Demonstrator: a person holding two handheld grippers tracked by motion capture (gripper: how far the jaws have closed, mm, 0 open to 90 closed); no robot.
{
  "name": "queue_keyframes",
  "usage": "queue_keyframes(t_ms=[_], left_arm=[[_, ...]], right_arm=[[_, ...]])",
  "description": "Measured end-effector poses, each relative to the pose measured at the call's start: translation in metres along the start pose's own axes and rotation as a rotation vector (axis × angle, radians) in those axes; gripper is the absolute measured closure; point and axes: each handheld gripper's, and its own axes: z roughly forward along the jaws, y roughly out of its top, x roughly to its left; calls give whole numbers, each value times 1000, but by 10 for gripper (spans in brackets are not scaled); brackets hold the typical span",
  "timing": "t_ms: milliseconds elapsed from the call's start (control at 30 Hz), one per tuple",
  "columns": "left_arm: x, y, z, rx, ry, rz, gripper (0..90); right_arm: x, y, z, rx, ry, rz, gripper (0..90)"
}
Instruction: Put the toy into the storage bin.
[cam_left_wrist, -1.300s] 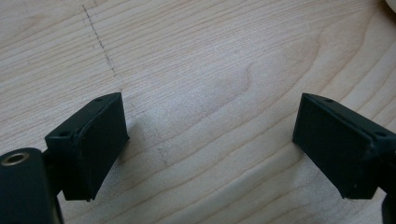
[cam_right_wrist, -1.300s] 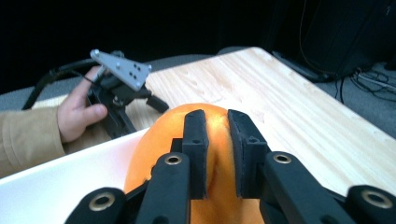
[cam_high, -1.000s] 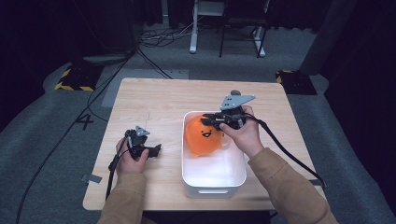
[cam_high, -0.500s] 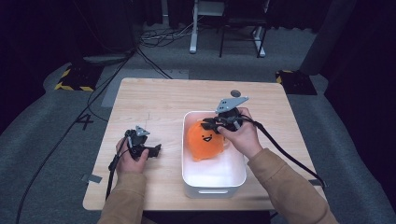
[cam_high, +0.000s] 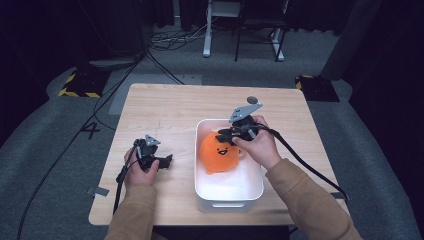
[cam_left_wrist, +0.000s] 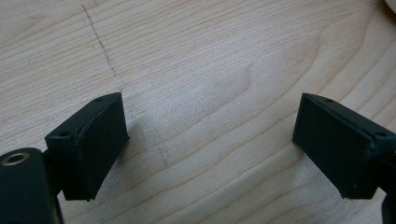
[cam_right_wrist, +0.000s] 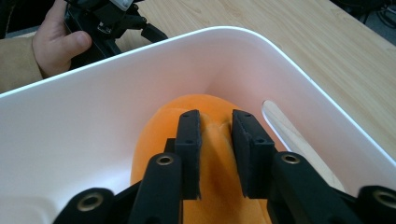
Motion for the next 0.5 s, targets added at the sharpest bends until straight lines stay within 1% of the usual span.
queue_keyframes(t_ms=[167, 200, 233, 267, 367, 500], left_arm=[[0, 0, 0, 0, 0, 0, 104], [0, 0, 0, 0, 0, 0, 104], [0, 0, 0, 0, 0, -1, 104], [0, 0, 0, 0, 0, 0, 103], [0, 0, 0, 0, 0, 0, 104], [0, 0, 0, 0, 0, 0, 104]], right_arm=[[-3, -3, -1, -6, 4, 23, 672], [-3, -3, -1, -11, 6, 25, 645], [-3, -4, -1, -14, 6, 37, 624], [-4, -5, -2, -14, 3, 36, 604], [-6, -7, -2, -26, -4, 62, 540], [-7, -9, -4, -24, -6, 71, 474]])
